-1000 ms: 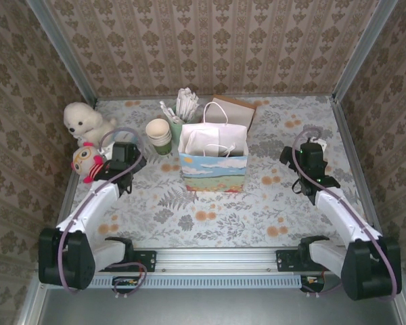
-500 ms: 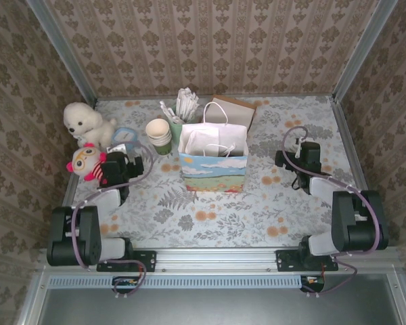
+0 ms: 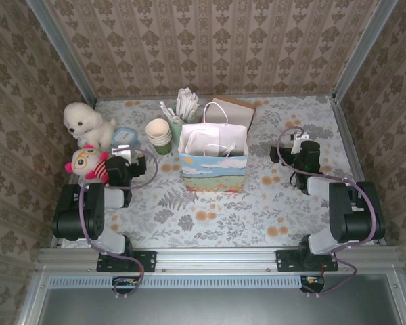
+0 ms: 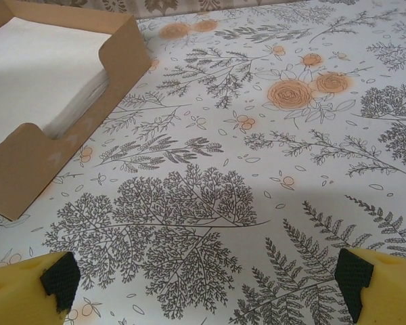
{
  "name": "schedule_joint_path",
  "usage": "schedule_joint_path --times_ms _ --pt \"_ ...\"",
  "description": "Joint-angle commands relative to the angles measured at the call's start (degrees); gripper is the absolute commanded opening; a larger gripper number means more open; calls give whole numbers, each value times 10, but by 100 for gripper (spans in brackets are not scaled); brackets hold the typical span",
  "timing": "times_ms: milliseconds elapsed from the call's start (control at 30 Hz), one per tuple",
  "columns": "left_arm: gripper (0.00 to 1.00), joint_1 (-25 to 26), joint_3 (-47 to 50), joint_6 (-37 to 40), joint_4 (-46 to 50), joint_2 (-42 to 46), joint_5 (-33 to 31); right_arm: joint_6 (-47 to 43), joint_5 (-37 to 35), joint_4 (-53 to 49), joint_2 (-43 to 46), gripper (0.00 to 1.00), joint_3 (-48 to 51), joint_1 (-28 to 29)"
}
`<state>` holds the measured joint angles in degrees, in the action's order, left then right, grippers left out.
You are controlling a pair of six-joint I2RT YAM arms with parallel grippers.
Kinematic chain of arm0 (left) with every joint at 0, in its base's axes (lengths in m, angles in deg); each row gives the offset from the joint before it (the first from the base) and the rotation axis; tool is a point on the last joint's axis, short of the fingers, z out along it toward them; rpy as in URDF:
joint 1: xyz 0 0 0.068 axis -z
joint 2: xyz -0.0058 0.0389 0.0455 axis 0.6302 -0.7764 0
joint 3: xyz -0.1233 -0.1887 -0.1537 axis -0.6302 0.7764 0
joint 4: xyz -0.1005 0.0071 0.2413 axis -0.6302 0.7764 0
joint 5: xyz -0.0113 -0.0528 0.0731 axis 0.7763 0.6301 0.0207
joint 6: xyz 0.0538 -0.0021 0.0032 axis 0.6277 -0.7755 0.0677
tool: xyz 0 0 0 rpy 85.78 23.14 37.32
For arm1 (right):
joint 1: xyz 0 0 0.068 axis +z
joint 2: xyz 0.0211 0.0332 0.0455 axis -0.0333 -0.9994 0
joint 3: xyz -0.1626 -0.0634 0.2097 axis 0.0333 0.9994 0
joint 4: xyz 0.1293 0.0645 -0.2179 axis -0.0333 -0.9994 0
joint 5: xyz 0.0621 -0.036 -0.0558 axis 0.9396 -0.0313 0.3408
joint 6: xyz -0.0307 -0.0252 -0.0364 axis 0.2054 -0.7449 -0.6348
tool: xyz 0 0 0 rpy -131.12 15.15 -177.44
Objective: Pack the takeout coffee
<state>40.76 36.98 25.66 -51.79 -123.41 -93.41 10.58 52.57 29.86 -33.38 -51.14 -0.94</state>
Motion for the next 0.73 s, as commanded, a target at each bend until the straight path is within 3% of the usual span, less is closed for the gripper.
schedule_joint_path --times_ms 0,700 --pt "100 5 -14 -5 -15 -2 -30 -11 15 32 -4 100 3 0" --pt "100 8 -16 0 -12 -3 -26 -16 -1 29 -9 100 -1 7"
